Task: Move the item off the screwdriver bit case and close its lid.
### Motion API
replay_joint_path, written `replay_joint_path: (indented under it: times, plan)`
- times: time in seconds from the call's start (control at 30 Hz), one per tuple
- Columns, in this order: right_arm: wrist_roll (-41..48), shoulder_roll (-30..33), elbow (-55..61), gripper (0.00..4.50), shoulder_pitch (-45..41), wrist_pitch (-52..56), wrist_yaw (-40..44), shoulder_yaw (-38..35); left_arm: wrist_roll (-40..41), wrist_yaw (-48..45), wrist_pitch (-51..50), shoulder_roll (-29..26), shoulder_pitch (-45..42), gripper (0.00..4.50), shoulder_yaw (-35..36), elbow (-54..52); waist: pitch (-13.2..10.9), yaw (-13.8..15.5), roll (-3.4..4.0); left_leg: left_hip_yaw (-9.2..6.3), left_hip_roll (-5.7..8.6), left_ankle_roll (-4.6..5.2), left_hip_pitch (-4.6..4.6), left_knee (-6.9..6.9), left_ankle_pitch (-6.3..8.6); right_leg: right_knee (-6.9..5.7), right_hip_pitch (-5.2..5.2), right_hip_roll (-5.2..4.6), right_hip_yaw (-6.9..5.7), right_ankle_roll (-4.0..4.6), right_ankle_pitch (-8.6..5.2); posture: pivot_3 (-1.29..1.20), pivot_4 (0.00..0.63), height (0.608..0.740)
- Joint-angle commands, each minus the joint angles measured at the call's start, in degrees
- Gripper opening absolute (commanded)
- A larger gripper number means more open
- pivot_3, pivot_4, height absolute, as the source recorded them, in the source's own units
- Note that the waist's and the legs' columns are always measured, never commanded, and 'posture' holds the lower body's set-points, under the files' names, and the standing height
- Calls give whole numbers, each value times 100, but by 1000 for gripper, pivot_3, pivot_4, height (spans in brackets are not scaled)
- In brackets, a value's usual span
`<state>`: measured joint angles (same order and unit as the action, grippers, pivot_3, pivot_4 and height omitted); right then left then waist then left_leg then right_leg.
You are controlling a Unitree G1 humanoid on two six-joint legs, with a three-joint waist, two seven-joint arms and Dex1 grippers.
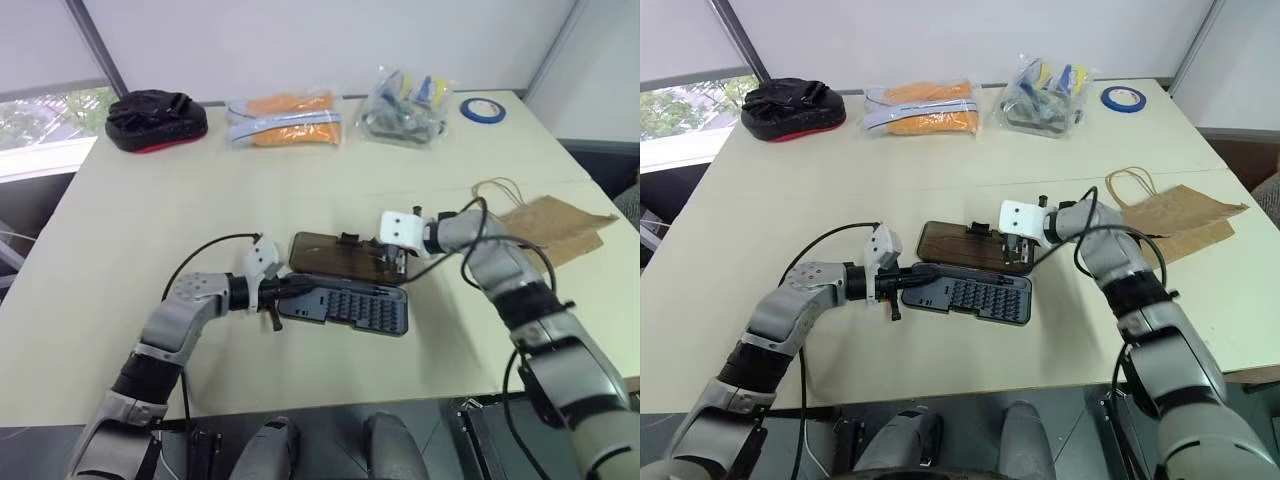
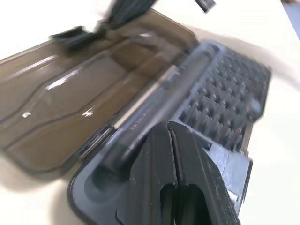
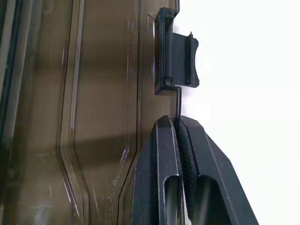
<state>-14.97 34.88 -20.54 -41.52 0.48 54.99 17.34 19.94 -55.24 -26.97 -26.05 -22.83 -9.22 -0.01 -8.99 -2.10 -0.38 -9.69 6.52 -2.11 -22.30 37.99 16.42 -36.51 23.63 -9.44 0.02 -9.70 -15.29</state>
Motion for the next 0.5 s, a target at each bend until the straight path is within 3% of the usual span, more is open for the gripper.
replay_joint_path:
  times: [0.03,0.27,0.5]
  plan:
    - [-141,107,1341,28,526,129,-407,-214,260,266,-195,64,-25,0,365,-335,0,-1,0,1,1,0,-3,-2,0,2,3,-2,0,0,0,0,150,740]
    - [-540,151,2587,28,1026,-43,-1027,-273,701,689,-558,225,-224,0,895,-430,-1,-13,-1,4,0,0,-6,-2,0,6,4,-1,0,0,0,0,150,740]
    - [-790,168,2729,28,1167,-336,-1317,-243,1701,1023,-1155,270,-717,0,1853,-554,-1,10,-2,4,1,0,-6,1,0,11,1,-1,0,0,0,0,150,740]
